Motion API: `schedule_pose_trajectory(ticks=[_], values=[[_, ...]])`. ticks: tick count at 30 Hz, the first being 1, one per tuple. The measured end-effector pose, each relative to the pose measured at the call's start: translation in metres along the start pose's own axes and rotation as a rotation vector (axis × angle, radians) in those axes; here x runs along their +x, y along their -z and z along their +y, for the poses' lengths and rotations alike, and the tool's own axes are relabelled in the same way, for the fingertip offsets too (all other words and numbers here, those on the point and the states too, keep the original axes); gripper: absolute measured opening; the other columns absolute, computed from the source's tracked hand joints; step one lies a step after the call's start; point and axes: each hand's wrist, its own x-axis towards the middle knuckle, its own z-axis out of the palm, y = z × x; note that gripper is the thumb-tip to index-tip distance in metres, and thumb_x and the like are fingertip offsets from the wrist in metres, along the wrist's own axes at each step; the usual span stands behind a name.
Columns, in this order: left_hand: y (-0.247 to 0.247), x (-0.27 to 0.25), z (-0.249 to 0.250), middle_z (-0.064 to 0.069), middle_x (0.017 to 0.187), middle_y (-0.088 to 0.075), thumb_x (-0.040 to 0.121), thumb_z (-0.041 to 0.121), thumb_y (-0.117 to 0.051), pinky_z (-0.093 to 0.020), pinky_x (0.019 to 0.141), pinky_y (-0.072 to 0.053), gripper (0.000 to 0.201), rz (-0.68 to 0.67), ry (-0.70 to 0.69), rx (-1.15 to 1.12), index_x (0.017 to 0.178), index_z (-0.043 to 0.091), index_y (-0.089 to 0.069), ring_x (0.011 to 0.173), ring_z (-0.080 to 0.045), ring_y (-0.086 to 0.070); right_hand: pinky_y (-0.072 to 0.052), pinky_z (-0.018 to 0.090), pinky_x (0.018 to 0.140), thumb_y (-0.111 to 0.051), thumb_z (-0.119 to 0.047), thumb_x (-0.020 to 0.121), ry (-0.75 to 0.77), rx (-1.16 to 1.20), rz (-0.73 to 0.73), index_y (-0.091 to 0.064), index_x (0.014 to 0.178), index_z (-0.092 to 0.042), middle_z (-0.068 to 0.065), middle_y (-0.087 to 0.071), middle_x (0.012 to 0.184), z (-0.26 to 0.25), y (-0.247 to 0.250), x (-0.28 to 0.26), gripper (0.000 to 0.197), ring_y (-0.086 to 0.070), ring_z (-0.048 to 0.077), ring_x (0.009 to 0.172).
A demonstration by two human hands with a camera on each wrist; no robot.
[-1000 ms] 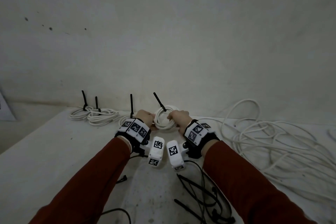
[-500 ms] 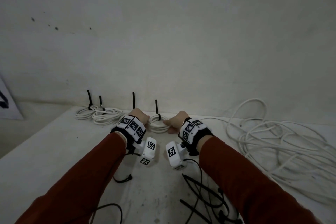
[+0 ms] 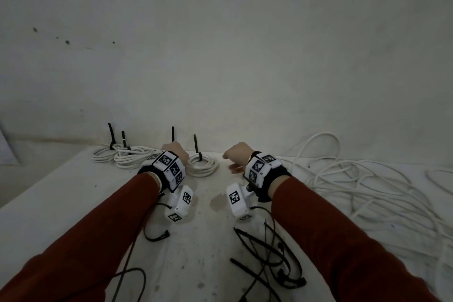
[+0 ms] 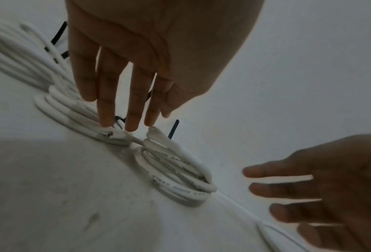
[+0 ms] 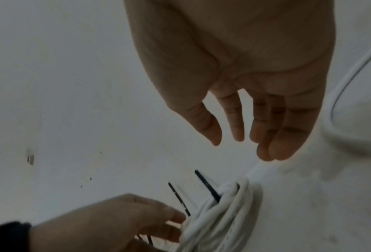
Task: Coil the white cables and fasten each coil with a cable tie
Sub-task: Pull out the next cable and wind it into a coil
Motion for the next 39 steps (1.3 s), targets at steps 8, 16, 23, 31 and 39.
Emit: schedule_pose_trajectory(ticks=[8, 16, 23, 31, 39], values=[[0.001, -0.047, 0.042, -0.011, 0.1, -0.067, 0.095, 0.024, -0.046, -0.034, 0.078, -0.049, 0.026, 0.182, -0.292, -0.073, 0.098, 0.01, -0.068, 0.087, -0.029, -0.059, -0.048, 0.024, 0.059, -0.055, -0.012, 0.092, 0.1, -0.32, 0.172, -0.063, 0.109, -0.003, 0.007, -0.061, 0.09, 0.026, 0.104, -0.068, 0.021, -0.059, 0.02, 0.072], [-0.037, -0.14, 0.136, 0.007, 0.111, -0.065, 0.094, 0.031, -0.046, -0.036, 0.097, -0.027, 0.021, 0.147, -0.664, -0.006, 0.101, 0.029, -0.066, 0.108, -0.02, -0.056, -0.042, 0.029, 0.092, -0.07, -0.034, 0.085, -0.078, -0.891, 0.135, -0.058, 0.124, -0.005, 0.01, -0.057, 0.129, 0.098, 0.158, -0.142, 0.051, -0.053, 0.026, 0.118], [-0.085, -0.177, 0.178, 0.003, 0.143, -0.041, 0.095, 0.015, -0.047, -0.044, 0.104, -0.027, 0.04, -0.07, -0.852, 0.115, 0.13, 0.033, -0.05, 0.133, -0.023, -0.032, -0.03, 0.052, 0.107, -0.063, -0.038, 0.089, -0.118, -1.026, 0.29, -0.058, 0.113, -0.01, 0.008, -0.062, 0.118, 0.123, 0.163, -0.162, 0.038, -0.053, 0.028, 0.115], [-0.057, -0.19, 0.197, -0.009, 0.094, -0.07, 0.1, 0.017, -0.041, -0.012, 0.067, -0.041, 0.02, 0.051, -1.038, -0.383, 0.103, 0.008, -0.059, 0.074, -0.015, -0.059, -0.039, 0.014, 0.054, -0.069, -0.031, 0.086, 0.46, -0.514, 0.501, -0.067, 0.078, -0.016, -0.004, -0.061, 0.066, 0.087, 0.197, -0.201, 0.017, -0.055, 0.009, 0.061], [0.049, -0.2, 0.185, 0.007, 0.065, -0.047, 0.1, 0.017, -0.04, -0.009, 0.055, -0.032, 0.023, 0.319, -1.09, -0.55, 0.081, 0.016, -0.054, 0.058, -0.005, -0.043, -0.039, 0.026, 0.048, -0.061, -0.043, 0.09, 0.571, -0.18, 0.5, -0.054, 0.06, -0.011, -0.001, -0.044, 0.049, 0.049, 0.224, -0.242, 0.045, -0.042, 0.014, 0.043]])
